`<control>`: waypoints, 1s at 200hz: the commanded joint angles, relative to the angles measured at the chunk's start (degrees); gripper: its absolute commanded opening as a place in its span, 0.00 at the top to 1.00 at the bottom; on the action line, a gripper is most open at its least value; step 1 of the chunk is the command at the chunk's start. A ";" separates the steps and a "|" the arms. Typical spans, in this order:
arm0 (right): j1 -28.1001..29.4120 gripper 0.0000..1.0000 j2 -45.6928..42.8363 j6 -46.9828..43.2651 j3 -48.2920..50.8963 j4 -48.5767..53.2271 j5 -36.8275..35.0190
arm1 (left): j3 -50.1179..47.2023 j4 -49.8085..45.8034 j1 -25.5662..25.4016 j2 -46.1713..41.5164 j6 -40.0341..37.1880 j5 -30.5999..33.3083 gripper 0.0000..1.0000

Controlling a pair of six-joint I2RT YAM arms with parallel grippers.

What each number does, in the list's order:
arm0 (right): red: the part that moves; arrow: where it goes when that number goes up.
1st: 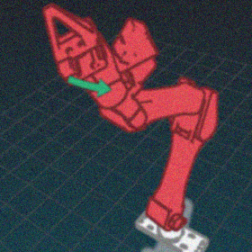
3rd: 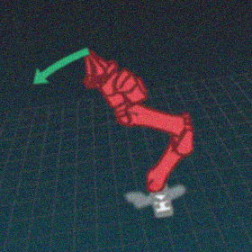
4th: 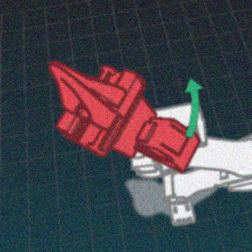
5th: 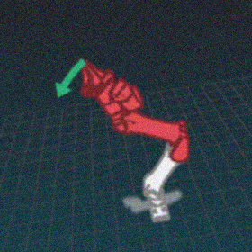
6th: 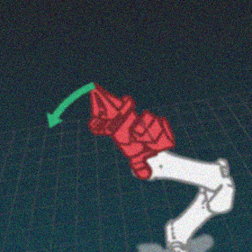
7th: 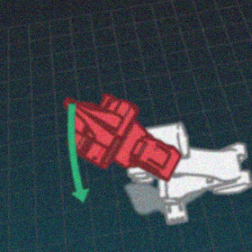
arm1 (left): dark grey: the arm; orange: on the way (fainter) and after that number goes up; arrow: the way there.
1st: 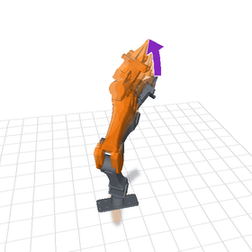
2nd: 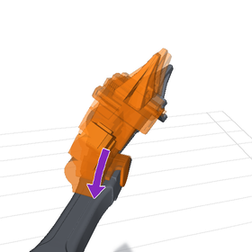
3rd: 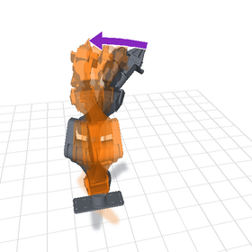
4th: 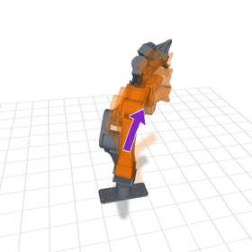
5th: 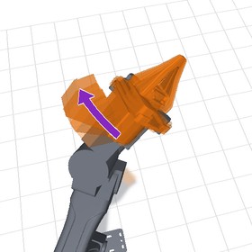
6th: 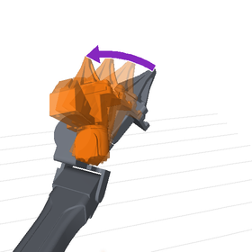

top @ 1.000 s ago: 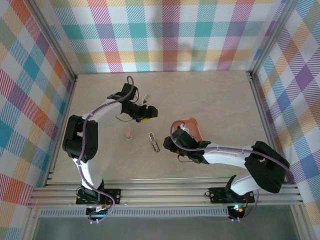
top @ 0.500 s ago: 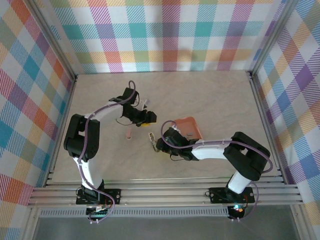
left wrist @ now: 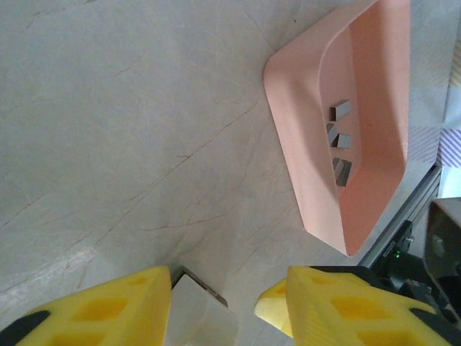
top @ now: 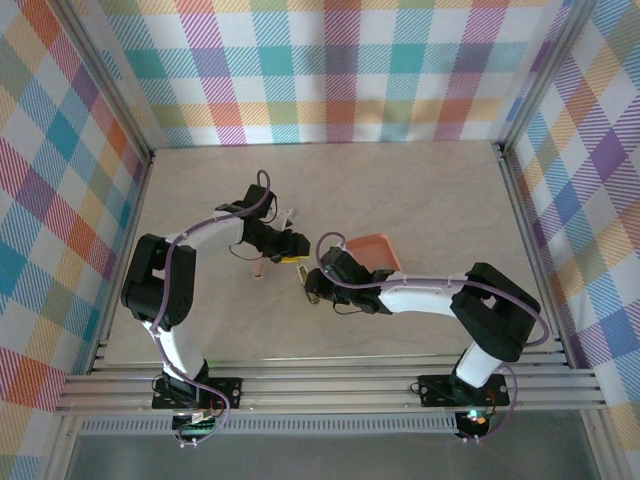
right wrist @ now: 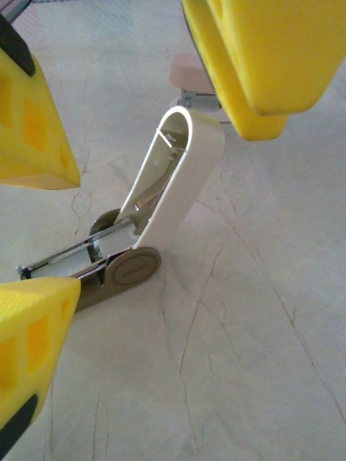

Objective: Load the staples into the stapler

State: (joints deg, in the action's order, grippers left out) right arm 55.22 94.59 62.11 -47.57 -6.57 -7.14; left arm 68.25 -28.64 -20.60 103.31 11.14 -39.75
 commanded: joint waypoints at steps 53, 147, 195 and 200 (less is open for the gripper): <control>0.41 0.71 1.56 0.60 -0.87 5.64 -1.22 | -1.75 0.61 -1.63 -1.92 -0.58 -4.36 0.69; 0.34 0.74 -8.72 -0.30 4.35 8.03 -7.09 | -7.02 -0.97 -3.72 -5.34 -2.86 -7.55 0.83; 0.26 0.71 -13.19 -2.78 4.79 7.72 -6.48 | -8.35 -2.71 -5.28 -6.63 -3.89 -5.15 0.82; 0.32 0.70 -13.20 -3.06 4.62 7.54 -6.05 | -8.39 -2.73 -5.33 -6.69 -3.80 -4.91 0.81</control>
State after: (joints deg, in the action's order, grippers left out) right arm 55.24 82.63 61.28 -43.44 1.02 -13.06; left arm 60.53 -29.34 -25.21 98.63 8.84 -45.39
